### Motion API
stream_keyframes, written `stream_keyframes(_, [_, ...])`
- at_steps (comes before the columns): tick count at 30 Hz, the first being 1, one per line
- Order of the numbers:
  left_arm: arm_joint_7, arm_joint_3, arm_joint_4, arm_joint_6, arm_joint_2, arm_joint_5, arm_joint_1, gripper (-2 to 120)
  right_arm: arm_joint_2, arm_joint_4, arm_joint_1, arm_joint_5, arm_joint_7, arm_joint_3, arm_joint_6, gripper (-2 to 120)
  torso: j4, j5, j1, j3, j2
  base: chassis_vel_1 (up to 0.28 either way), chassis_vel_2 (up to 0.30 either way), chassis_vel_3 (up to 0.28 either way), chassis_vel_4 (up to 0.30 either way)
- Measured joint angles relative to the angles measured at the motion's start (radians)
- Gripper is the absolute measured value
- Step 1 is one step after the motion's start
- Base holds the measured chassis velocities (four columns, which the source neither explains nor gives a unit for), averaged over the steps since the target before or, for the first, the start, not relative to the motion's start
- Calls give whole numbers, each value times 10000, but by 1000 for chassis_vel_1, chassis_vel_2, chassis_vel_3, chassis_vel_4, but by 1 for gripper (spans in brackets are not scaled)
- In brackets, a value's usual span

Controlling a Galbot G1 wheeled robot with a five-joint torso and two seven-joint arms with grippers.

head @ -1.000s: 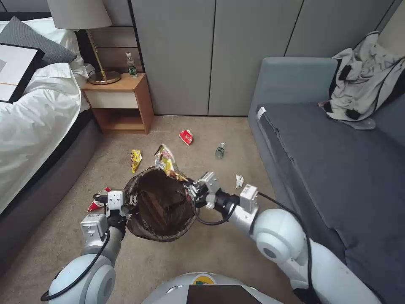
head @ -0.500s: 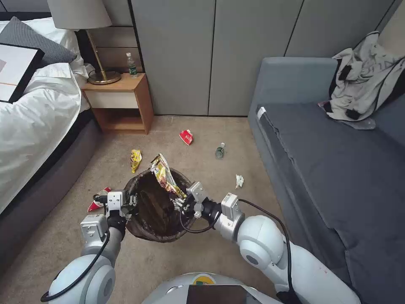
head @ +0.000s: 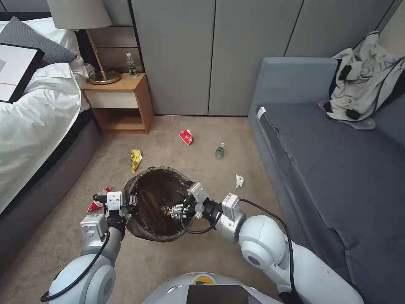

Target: Pick up the trash bin, then pick up the garbage from the floor and place it into the trash bin.

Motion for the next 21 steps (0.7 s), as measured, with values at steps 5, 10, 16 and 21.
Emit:
stream_keyframes(5, [8,-1,0,1,0,-5,-3,7,-32,29,11,9,-2,3,0,100,0,0,0,0,0,0,0,0,0])
stream_keyframes(10, [18,-36,0,6,5,-17,5,7,-76,220,11,184,-13,383,9,100,0,0,0,0,0,0,0,0,0])
stream_keyframes(16, [23,-90,0,8,3,-35,14,7,-251,740,-128,720,52,1625,226,100,0,1,0,0,0,0,0,0,0])
stream_keyframes(21, [25,-152,0,8,4,-63,24,7,-359,926,-726,923,769,2521,692,100,1,1,0,0,0,0,0,0,0])
